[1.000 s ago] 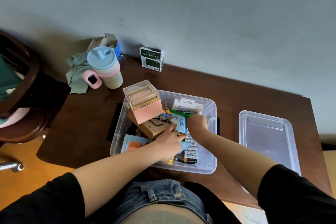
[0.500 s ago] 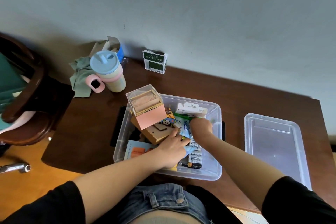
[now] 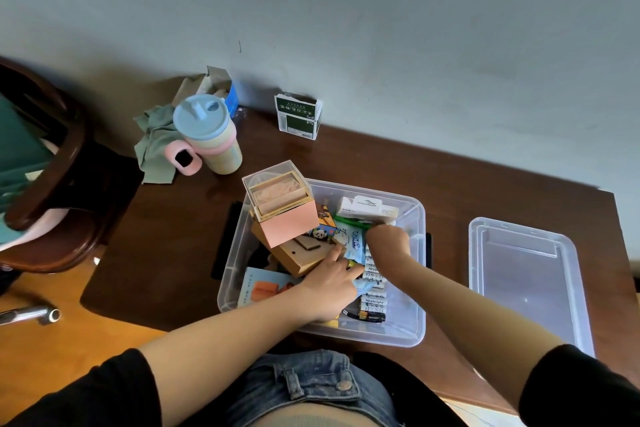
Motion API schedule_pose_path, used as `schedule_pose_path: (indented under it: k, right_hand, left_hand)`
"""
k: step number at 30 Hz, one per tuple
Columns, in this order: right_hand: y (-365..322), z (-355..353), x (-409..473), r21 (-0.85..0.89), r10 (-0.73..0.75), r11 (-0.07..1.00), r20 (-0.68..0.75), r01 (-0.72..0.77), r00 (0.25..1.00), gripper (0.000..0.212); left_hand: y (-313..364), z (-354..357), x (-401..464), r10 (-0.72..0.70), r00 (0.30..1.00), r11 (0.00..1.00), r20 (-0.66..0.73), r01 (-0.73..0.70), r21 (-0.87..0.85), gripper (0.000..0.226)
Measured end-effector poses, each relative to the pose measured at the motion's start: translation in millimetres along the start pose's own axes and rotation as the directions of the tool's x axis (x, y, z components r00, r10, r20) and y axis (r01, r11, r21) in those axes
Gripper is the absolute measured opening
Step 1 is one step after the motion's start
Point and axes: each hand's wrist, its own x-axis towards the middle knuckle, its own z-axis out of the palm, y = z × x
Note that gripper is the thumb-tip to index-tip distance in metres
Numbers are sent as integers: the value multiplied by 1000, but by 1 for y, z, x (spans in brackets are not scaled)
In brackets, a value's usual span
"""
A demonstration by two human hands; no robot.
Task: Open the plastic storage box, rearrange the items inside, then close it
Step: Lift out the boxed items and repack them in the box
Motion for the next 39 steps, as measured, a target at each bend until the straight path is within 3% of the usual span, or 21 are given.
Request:
schedule_pose_path:
  k: [5,10,16,19,22,26,30,34,37,39]
  right_hand:
    - [7,-8,4,-127,-108,986,-30,104,994,31]
    - [7,-9,3,-96,-113,989,-33,110,993,32]
    - [16,-26,-22,179,-88,978,-90,103,992,26]
    - [19,-18,-50,400,-157,899,-84,177,984,22]
    - [11,-6,-71,582,-195,788,-73,200,978,21]
    - [-1,-2,-77,634,-241,734,-93,244,966,32]
    - [-10,-5,-77,639,-209,734,-110,230,972,38]
    - [-22,-8,-79,574,-150,795,-132,199,980,38]
    - [-26,-12,-81,521,-154,834,-97,182,983,28]
    - [-24,-17,-83,423,-154,893,-36,155,987,20]
  left_hand:
    - [-1,0,-1,14,1000,1000,-11,-14,-11,26]
    - [-3,-1,-5,37,999,998,-37,-39,-43,27]
    - [-11,-18,-32,1,966,982,-258,-49,-181,20]
    - [-22,-23,-57,-98,865,956,-492,-55,-287,13]
    - [-30,-17,-79,-300,769,887,-565,7,-462,15]
    - [-44,-5,-105,-463,712,807,-527,92,-584,7]
    - [-53,10,-116,-500,772,764,-392,180,-619,26]
    - [-61,23,-116,-448,887,815,-117,351,-461,51]
    - [-64,22,-115,-408,909,810,-81,320,-490,58]
    - [-65,19,-117,-408,909,797,-84,310,-518,47]
